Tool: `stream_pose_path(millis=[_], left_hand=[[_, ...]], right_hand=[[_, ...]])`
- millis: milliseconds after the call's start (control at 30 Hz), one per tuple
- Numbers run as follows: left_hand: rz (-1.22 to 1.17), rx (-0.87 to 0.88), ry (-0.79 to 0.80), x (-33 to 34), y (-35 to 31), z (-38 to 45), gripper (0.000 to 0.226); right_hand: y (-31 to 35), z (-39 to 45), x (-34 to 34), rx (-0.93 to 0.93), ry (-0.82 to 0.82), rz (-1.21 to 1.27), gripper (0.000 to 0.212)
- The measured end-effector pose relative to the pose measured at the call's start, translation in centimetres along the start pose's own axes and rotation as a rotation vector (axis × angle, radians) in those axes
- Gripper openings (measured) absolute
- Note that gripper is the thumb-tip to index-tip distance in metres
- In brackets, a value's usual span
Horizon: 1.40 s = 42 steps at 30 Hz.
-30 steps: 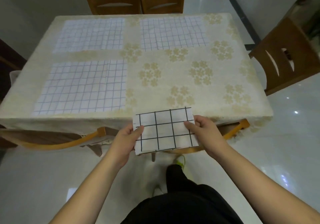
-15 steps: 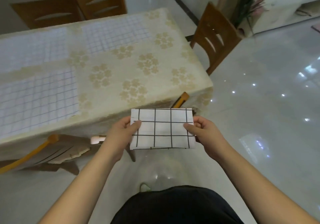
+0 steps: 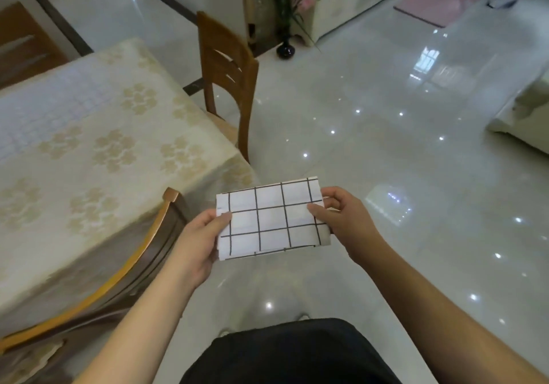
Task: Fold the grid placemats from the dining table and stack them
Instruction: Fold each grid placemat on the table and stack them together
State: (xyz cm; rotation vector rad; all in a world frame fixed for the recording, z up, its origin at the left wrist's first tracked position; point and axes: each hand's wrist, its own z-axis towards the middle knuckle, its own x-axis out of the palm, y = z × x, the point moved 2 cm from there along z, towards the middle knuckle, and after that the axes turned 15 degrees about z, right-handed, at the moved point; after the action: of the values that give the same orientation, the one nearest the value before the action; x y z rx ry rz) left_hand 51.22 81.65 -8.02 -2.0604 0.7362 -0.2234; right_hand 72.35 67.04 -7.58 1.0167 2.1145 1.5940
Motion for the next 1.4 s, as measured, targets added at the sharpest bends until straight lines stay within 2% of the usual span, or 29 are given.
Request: stream_pose_path(millis=[233, 533, 800, 1033, 1133, 1400], left_hand=[[0.145, 0.146, -0.014, 4.1, -3.8, 2.2, 0.012], [0.122, 0.261, 0.034, 6.4, -7.9, 9.3, 0.019], [0.077, 0.247, -0.025, 5.9, -14.0, 17.6, 0.023], [0.125, 0.253, -0.007, 6.8, -18.5, 23.8, 0.025], [0.131, 0.223, 0.006, 8.2, -20.3, 26.8, 0.025], [0.125, 0.172, -0.089, 14.7, -25.9, 35.1, 0.025]], right_hand=[[1.5, 2.4, -3.8, -0.033, -0.111, 0.040, 0.017], [4.2, 10.3, -4.6, 0.000, -0.163, -0.012, 0.019], [10.4, 20.9, -2.4, -0.065, -0.080, -0.094, 0.023], [12.2, 27.7, -2.7, -0.051, -0.096, -0.059, 0.025], [12.9, 31.1, -3.7, -0.031, -0.080, -0.062, 0.023], [17.0, 42.6, -8.4, 0.012, -0.034, -0.055, 0.020]])
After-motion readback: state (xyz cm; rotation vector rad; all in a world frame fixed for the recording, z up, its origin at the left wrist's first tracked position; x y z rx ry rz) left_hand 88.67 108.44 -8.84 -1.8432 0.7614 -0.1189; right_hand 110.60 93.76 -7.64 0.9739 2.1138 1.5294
